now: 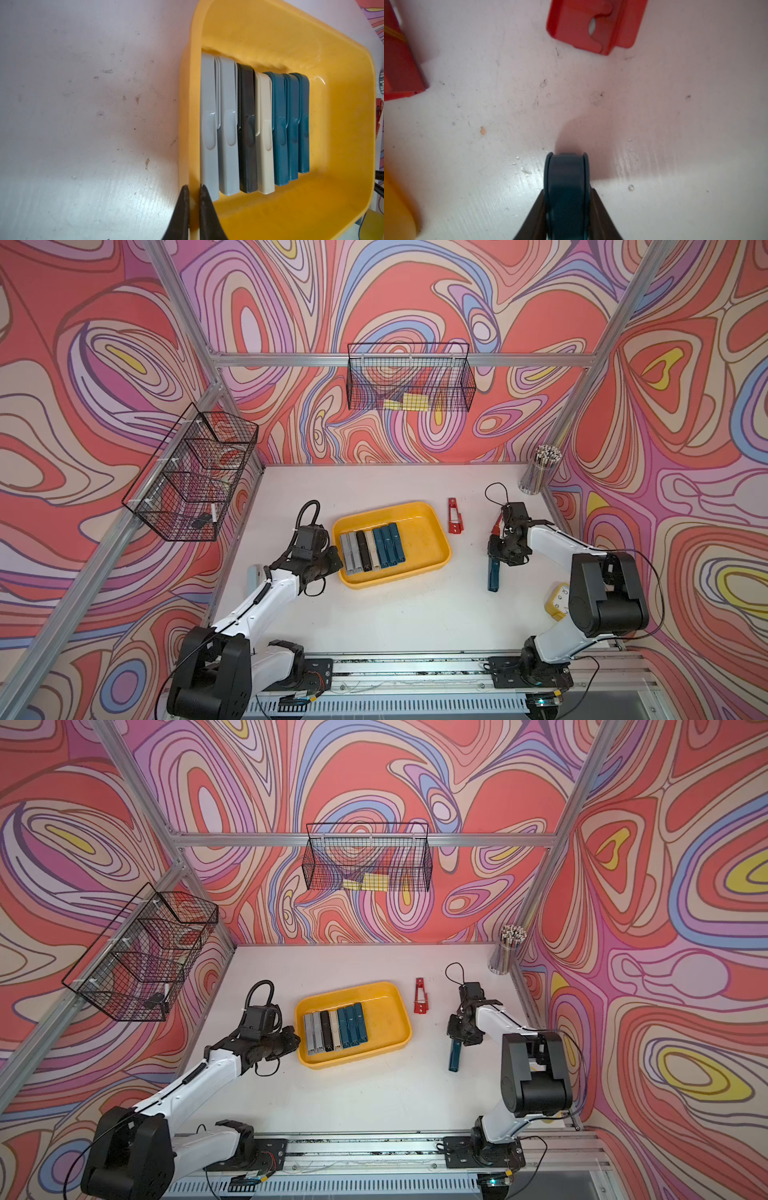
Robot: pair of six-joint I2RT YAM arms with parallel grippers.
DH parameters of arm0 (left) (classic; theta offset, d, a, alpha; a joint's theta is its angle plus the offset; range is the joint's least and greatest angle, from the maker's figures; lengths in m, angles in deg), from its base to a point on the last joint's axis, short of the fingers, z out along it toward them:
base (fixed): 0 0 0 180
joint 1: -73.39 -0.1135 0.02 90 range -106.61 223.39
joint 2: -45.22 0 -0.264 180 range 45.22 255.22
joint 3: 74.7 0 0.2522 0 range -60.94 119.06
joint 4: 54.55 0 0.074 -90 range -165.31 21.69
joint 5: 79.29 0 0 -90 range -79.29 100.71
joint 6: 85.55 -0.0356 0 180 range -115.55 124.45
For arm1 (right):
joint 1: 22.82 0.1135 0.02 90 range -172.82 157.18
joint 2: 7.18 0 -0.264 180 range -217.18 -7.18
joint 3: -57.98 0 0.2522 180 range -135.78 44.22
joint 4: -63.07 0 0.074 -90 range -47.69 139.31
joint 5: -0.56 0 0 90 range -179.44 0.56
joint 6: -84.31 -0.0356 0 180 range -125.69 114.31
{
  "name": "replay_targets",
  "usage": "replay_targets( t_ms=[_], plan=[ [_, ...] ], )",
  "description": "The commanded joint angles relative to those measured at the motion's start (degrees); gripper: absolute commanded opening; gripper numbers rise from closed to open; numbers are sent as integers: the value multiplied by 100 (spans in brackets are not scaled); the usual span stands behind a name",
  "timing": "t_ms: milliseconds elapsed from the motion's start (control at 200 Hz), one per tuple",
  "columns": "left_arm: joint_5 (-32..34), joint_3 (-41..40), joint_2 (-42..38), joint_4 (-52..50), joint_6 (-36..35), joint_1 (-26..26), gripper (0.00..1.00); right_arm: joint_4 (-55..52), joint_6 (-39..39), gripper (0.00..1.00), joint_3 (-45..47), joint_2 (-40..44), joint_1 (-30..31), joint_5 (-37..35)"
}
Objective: Put the pruning pliers into the storage box
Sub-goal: Pick up the pruning pliers from the center of the board, then place the pruning pliers in the storage box.
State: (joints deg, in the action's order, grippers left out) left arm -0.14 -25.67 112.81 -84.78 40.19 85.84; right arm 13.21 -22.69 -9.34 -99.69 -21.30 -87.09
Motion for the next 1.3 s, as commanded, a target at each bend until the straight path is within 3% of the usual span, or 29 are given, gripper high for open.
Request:
replay_targets(
  t_ms=[0,686,1297],
  plan=[
    [13,112,44,-80,-112,38,3,-221,-84,25,-102,58,99,-23],
    [-22,188,54,-169,-147,38,3,-643,-347,24,-752,621,593,62],
    [-72,262,189,-158,-129,38,3,-786,-503,24,-1756,214,1346,114]
  ],
)
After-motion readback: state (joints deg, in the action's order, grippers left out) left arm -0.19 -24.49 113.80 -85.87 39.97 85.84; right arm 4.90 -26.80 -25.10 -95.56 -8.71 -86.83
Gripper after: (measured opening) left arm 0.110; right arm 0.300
